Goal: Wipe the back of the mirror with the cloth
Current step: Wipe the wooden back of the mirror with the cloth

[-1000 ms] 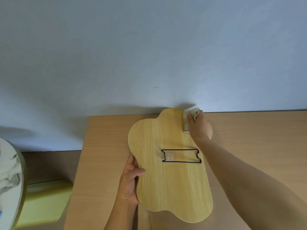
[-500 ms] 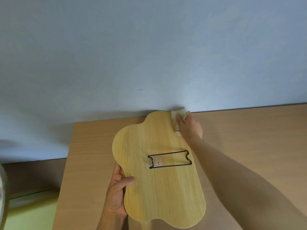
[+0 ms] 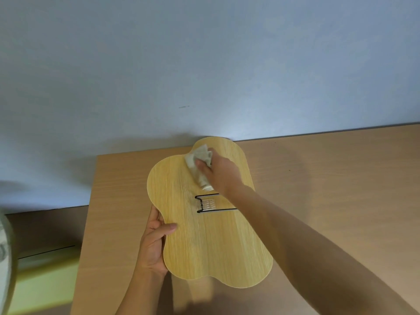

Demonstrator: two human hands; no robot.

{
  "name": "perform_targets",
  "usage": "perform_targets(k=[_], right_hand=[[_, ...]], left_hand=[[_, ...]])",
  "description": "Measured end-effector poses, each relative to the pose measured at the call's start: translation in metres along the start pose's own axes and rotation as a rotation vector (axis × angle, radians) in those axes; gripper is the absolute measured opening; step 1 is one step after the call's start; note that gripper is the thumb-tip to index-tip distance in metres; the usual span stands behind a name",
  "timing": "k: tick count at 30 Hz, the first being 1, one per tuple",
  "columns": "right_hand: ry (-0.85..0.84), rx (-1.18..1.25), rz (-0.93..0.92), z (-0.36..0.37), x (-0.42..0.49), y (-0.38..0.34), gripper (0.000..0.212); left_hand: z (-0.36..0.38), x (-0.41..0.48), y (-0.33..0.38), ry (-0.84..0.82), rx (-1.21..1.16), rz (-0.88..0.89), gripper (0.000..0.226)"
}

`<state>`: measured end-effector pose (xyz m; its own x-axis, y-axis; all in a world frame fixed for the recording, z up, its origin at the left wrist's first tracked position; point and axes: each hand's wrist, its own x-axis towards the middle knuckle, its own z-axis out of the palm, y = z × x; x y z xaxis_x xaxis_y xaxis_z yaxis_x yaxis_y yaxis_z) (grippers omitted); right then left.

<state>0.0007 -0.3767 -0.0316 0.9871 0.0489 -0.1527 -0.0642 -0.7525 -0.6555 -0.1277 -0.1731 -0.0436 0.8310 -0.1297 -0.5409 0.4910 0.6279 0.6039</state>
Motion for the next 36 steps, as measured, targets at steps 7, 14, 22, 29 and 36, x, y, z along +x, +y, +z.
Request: perform_targets(k=[7, 14, 22, 29, 36], right_hand=[[0.201, -0.108, 0.339, -0.029, -0.014, 0.108, 0.043], [0.370, -0.110, 0.358, -0.045, -0.025, 0.093, 0.044], [0.084, 0.050, 0.110, -0.005, -0.017, 0.033, 0.029], [0.289, -0.208, 0.382, -0.037, -0.039, 0.126, 0.041], [0.422, 0.133, 0.286, -0.051, -0.089, 0.069, 0.037]], left_hand=[[0.000, -0.001, 0.001, 0.016, -0.013, 0.001, 0.077], [0.006, -0.004, 0.005, 0.008, 0.009, 0.012, 0.079], [0.012, -0.008, 0.007, 0.012, 0.040, 0.030, 0.079], [0.017, -0.009, 0.008, 0.009, 0.052, 0.038, 0.079], [0.017, -0.011, 0.008, 0.012, 0.077, 0.050, 0.078]])
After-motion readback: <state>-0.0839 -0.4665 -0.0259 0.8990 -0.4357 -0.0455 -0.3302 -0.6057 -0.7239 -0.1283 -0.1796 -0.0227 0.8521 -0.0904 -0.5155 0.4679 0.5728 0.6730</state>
